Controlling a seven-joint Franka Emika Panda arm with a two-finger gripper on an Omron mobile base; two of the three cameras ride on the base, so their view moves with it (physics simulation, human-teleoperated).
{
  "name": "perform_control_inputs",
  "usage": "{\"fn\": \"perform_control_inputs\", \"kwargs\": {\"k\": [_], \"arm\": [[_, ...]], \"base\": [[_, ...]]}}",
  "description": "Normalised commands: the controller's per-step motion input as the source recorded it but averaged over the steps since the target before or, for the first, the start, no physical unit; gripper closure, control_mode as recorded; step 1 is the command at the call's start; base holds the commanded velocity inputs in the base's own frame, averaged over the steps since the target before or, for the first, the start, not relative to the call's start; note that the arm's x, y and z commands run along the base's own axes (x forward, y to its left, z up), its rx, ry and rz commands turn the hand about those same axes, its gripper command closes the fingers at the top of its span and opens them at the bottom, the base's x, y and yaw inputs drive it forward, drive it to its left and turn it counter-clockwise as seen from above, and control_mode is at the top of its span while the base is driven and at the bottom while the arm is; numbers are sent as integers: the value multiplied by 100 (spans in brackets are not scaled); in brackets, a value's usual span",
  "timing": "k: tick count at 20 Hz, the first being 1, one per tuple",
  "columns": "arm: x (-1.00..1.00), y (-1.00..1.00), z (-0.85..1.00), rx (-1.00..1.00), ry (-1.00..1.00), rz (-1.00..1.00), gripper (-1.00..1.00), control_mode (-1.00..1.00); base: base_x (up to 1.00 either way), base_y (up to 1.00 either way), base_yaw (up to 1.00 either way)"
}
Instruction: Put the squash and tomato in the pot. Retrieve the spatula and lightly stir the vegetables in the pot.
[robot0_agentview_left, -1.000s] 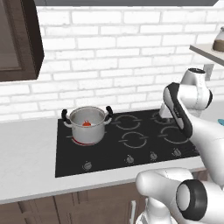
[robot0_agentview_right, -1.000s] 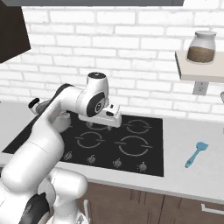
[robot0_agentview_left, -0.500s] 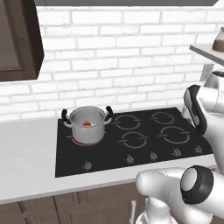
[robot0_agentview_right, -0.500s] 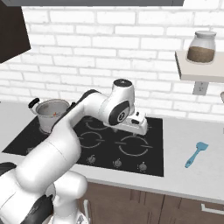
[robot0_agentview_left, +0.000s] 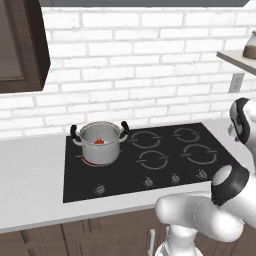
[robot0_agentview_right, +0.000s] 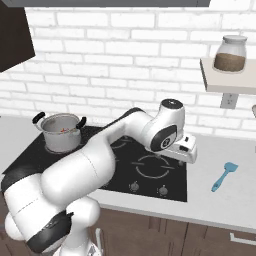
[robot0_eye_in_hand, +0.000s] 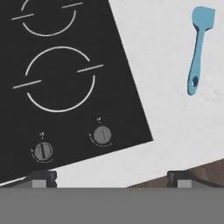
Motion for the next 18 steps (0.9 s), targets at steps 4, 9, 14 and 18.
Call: {"fn": "perform_control_inputs", "kwargs": {"k": [4,9,14,18], "arm": [[3,-56,-22,0,0,-9,-100,-100],[19,-43,-22,0,0,-8,-100,-100],[29,-54,-34,0,0,-7,-100,-100],[23,-64,-29,0,0,-3,-100,-100]], "base": [[0,0,0],[0,0,0],[0,0,0],[0,0,0]]}}
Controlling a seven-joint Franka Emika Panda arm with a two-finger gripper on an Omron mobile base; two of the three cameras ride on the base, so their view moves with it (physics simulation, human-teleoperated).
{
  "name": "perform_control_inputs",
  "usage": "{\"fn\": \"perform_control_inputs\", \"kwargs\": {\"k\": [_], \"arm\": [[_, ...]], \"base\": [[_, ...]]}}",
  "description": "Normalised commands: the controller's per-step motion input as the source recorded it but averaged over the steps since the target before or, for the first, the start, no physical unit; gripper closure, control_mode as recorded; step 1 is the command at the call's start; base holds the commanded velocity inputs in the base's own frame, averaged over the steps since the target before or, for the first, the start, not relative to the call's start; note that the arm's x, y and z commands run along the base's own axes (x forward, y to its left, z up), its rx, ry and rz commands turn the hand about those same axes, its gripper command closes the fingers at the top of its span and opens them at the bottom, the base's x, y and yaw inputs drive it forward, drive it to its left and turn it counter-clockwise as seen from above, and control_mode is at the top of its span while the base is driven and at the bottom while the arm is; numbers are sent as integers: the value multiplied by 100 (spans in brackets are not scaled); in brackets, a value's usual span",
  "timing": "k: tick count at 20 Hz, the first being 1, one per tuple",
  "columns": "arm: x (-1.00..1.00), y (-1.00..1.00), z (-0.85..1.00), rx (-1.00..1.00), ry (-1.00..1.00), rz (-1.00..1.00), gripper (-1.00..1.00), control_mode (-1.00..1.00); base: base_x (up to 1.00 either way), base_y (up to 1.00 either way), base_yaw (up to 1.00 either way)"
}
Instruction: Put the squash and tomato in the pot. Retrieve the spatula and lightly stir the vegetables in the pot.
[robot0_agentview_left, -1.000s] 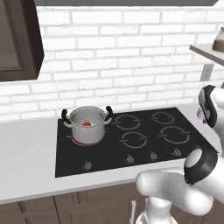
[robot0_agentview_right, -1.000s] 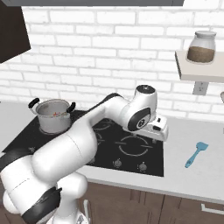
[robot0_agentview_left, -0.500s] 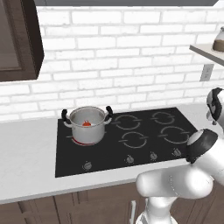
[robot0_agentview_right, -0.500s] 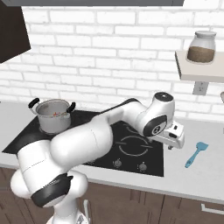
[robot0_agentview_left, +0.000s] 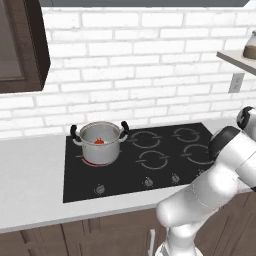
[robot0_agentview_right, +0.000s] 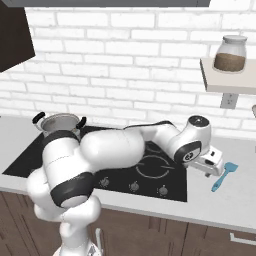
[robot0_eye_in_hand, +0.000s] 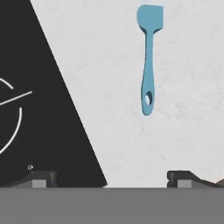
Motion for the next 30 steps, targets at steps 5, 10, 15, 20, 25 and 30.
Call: {"fn": "perform_control_inputs", "kwargs": {"k": [5,10,15,20,25,30], "arm": [[11,-47,-11,0,-1,-3,-100,-100],[9,-47,-17,0,0,0,-100,-100],[0,-35,-24,0,0,0,-100,-100],[0,-14,11,4,0,-1,-100,-100],[0,-19,46,18,0,0,-100,-100],[0,-28,27,22,4,0,-100,-100]], "base": [[0,0,0],[0,0,0],[0,0,0],[0,0,0],[0,0,0],[0,0,0]]}}
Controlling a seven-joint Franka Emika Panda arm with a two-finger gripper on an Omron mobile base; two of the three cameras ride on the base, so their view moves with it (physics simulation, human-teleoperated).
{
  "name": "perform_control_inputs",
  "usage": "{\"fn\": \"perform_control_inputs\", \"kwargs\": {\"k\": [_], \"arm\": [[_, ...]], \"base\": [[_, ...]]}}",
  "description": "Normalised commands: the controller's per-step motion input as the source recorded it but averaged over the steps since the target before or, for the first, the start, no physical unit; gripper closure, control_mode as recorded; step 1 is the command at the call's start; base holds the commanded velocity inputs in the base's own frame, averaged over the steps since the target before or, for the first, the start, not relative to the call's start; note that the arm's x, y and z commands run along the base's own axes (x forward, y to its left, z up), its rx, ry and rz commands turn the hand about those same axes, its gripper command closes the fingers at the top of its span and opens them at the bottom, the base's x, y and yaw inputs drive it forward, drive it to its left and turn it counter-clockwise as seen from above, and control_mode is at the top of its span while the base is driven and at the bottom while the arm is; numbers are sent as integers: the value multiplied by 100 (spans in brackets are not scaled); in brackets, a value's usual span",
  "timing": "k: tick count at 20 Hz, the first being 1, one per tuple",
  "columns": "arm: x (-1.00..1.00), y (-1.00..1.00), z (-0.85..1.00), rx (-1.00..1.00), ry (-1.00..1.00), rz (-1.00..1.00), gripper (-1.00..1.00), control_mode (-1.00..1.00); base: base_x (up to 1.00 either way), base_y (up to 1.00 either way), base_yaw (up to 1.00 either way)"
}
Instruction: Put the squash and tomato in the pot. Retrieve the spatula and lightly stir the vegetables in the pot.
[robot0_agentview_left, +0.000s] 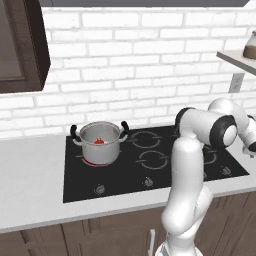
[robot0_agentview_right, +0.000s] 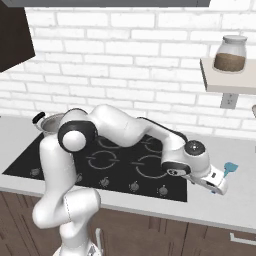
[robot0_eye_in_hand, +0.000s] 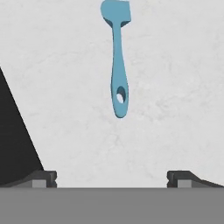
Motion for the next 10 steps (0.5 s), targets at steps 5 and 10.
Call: {"fn": "perform_control_inputs", "kwargs": {"k": [5,10], "arm": [[5,-27,6,5,8,1,-100,-100],[7,-42,19,7,7,0,-100,-100]], "base": [[0,0,0],[0,0,0]]}}
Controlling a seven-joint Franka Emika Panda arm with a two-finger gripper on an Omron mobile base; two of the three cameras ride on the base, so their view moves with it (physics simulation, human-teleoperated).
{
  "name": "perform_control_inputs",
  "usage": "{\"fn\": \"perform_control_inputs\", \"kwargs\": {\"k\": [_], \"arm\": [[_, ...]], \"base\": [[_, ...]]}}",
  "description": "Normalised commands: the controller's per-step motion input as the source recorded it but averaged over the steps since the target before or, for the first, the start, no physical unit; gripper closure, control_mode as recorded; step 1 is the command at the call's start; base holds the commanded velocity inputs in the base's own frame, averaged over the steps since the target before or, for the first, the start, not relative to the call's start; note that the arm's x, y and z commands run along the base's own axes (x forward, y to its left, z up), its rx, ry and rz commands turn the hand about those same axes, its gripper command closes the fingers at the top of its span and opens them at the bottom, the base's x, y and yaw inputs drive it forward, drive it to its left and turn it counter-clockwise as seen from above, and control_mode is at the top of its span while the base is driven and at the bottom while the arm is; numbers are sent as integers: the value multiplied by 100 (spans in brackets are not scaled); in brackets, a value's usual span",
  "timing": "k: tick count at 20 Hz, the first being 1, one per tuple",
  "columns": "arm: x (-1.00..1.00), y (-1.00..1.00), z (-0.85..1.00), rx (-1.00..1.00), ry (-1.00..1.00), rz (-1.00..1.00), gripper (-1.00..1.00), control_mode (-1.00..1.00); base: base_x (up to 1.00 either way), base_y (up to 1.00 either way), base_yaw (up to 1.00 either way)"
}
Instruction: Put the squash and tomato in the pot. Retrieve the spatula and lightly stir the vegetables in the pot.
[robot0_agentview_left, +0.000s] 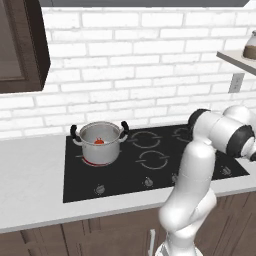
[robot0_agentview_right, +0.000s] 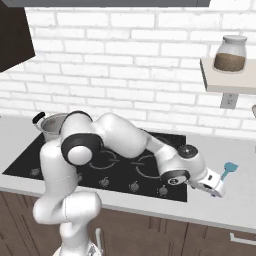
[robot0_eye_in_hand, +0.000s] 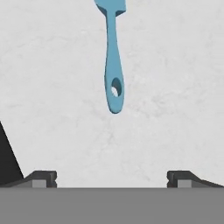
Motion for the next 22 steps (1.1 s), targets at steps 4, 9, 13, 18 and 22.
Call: {"fn": "perform_control_inputs", "kwargs": {"k": [4,9,13,18,22], "arm": [[17,-37,19,18,3,3,-100,-100],[4,-46,54,22,0,2,-100,-100],[0,-47,88,23,0,0,-100,-100],[-3,-49,93,21,2,0,-100,-100],[0,-39,6,30,13,0,-100,-100]], "base": [[0,0,0],[0,0,0],[0,0,0],[0,0,0],[0,0,0]]}}
